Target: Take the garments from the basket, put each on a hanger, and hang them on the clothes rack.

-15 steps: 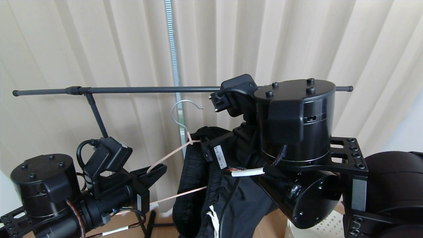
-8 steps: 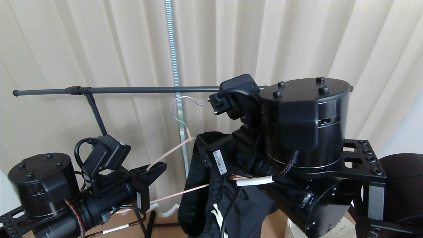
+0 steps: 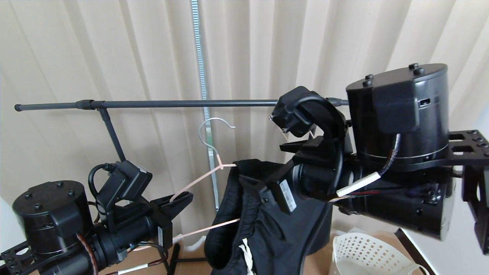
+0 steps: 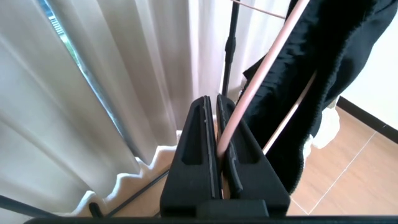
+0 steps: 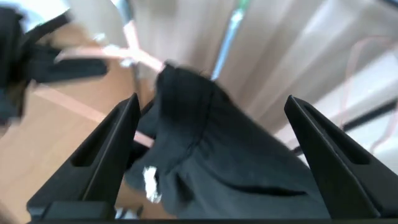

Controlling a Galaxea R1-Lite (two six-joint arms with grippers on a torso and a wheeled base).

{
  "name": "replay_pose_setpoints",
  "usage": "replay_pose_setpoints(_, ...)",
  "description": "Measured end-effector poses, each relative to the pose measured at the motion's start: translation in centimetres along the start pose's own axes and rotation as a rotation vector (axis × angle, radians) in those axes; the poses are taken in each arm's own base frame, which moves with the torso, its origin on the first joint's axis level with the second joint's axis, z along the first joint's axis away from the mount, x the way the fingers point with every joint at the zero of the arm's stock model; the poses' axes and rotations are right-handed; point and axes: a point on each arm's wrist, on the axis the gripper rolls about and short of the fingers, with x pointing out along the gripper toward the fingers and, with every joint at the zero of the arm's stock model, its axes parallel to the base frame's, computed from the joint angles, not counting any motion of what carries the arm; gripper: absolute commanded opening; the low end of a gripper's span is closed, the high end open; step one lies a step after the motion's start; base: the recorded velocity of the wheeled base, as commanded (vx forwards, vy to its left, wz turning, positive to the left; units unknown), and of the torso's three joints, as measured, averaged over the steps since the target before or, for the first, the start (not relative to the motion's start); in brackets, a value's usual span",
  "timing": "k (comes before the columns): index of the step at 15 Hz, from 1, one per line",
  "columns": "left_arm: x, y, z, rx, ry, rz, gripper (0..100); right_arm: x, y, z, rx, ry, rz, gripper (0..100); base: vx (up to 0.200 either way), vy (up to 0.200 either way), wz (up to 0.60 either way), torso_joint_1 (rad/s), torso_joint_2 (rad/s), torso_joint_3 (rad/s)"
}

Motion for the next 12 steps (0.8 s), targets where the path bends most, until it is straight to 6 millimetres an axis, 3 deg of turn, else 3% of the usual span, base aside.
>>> replay_pose_setpoints(4, -0.5, -0.1, -0.6, 0.017, -0.002, -0.061, 0, -1.4, -5.4, 0.5, -0.128, 0.081, 0.114, 100, 0.000, 0.000, 0.00, 0.000, 0.00, 0.000)
replay_pose_setpoints(6, -0.6, 0.0, -0.8, 0.037, 0.006, -0.059, 0, -2.0, -6.8, 0.8, -0.146, 0.131, 0.178, 100, 0.000, 0.000, 0.00, 0.000, 0.00, 0.000)
replay_pose_setpoints(9, -0.8, 0.0, -1.0, 0.040, 0.010, -0.068, 0, -3.6, -9.0, 1.4, -0.234, 0.269, 0.407, 100, 0.000, 0.000, 0.00, 0.000, 0.00, 0.000)
replay_pose_setpoints(12, -0.9, -0.1, -1.0, 0.046, -0.006, -0.092, 0, -2.7, -11.0, 1.4, -0.316, 0.369, 0.538, 100, 0.000, 0.000, 0.00, 0.000, 0.00, 0.000)
